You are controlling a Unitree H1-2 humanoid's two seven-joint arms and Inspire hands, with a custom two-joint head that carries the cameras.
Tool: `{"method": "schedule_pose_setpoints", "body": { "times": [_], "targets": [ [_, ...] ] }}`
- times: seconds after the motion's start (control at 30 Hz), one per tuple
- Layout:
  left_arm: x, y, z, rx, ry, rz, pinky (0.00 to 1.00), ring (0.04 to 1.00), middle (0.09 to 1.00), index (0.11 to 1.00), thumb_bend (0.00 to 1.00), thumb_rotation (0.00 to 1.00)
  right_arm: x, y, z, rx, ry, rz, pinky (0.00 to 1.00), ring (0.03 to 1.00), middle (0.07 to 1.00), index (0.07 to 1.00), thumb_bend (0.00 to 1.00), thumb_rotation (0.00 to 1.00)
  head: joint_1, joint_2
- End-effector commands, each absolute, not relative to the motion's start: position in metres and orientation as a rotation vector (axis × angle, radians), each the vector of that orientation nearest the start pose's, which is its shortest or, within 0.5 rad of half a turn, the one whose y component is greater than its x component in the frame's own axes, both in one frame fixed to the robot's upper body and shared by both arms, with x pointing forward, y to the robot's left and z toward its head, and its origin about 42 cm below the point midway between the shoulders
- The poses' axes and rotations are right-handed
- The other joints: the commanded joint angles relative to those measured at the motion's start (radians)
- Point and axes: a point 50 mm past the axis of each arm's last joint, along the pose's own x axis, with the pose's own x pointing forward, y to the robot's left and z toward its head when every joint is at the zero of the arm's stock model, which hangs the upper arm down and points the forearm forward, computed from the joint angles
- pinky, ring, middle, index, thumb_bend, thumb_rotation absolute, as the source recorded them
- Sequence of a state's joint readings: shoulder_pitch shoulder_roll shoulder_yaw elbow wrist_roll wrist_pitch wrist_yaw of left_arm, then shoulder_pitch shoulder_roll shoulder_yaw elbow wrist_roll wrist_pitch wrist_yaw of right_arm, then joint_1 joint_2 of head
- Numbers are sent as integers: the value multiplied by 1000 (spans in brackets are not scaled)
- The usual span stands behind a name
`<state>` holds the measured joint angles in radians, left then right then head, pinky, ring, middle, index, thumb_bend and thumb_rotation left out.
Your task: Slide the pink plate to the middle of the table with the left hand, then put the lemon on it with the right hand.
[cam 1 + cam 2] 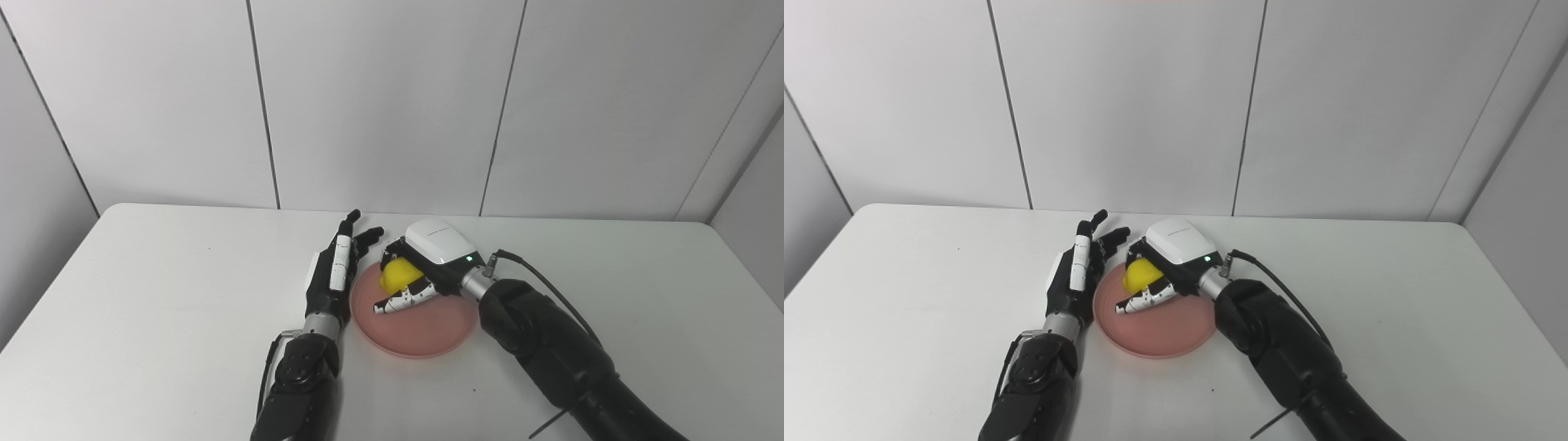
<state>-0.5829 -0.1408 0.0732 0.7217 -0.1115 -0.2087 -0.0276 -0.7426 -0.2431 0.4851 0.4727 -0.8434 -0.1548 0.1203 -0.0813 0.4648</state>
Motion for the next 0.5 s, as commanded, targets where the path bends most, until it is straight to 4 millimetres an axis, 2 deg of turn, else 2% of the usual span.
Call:
{"method": "schedule_pose_setpoints", "body": {
  "times": [0.0,0.2,0.27,0.3,0.33,0.43,0.47],
  "targets": [
    [425,106,80,-228,142,-137,942,825,745,900,880,939,480,-119,255,-1355,-564,506,321,391,455,522,606,596,0,3],
    [426,105,81,-225,141,-141,949,828,743,903,878,947,473,-117,259,-1400,-569,518,300,375,458,576,640,614,-2,5],
    [426,106,80,-228,145,-141,935,827,737,904,881,943,473,-118,258,-1419,-560,531,281,351,426,510,645,616,-2,7],
    [425,106,80,-223,146,-141,942,833,747,906,886,948,473,-118,257,-1431,-551,539,237,294,366,445,649,613,-2,7],
    [425,107,79,-218,146,-140,946,839,754,904,887,955,473,-119,257,-1437,-536,548,226,281,356,446,656,607,-2,6],
    [425,108,79,-206,143,-136,959,850,746,898,885,958,474,-121,256,-1440,-487,571,241,300,377,470,668,603,-3,5],
    [425,108,78,-203,143,-136,973,853,736,900,889,965,474,-122,255,-1439,-471,577,292,350,424,489,701,621,-3,5]
  ]
}}
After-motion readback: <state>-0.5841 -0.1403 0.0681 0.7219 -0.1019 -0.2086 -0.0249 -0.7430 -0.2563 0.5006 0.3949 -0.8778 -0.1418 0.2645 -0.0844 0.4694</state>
